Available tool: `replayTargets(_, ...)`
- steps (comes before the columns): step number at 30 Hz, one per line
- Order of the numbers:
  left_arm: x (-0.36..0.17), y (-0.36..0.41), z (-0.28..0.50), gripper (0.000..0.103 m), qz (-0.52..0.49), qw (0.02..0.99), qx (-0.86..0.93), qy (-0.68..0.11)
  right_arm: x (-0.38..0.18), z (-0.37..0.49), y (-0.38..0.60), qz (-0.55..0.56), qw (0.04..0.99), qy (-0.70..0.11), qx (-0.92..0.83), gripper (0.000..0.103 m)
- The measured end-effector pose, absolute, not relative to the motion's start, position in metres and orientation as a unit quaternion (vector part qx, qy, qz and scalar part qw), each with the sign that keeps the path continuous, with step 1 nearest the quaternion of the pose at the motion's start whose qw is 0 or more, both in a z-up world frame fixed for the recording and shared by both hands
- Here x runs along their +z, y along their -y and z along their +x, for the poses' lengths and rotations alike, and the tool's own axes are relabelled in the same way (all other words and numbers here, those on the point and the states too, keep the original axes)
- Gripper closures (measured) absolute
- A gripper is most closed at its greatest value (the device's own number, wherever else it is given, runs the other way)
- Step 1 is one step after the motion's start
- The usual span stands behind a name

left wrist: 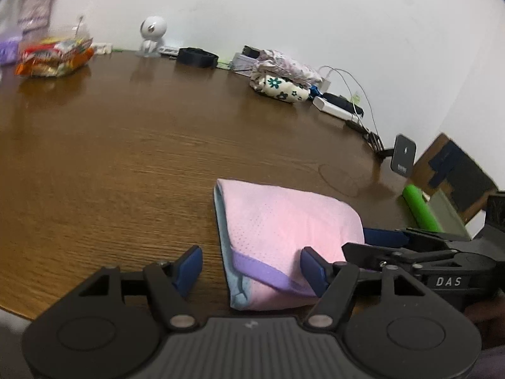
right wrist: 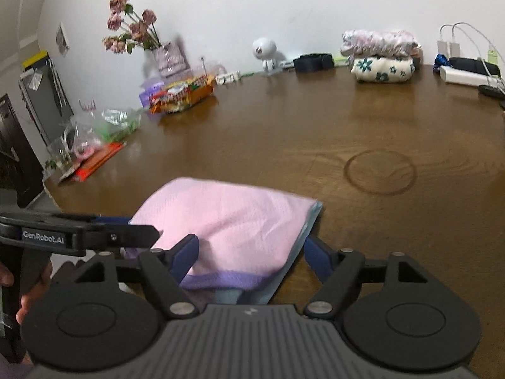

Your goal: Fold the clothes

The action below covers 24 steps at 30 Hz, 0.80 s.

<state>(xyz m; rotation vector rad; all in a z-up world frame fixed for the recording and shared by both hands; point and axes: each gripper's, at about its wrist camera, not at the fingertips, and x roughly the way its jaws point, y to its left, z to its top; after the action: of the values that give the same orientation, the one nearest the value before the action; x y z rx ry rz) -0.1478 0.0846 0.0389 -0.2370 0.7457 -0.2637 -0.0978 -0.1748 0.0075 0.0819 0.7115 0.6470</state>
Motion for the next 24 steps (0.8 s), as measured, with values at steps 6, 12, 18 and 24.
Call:
replayTargets(6,0.034,-0.076,-0.153,0.073,-0.100,0.913,-0.173,-0.355,0.003,-0.117,0.168,0.001,0.880,-0.326,0.345,0.065)
replayTargets(12,0.044,-0.079,-0.142,0.091,-0.123,0.916,-0.204,-0.323,0.014,-0.117,0.177,0.037,0.881,-0.307,0.357,0.093)
replayTargets(18,0.114,-0.067,-0.102,0.091,-0.117,0.931,-0.255,-0.235,0.085,-0.095,0.199,0.029,0.904,-0.230,0.360,0.093)
replayTargets(24,0.207,-0.040,-0.013,0.091,-0.106,0.933,-0.304,-0.160,0.185,-0.035,0.225,-0.021,0.927,-0.169,0.335,0.093)
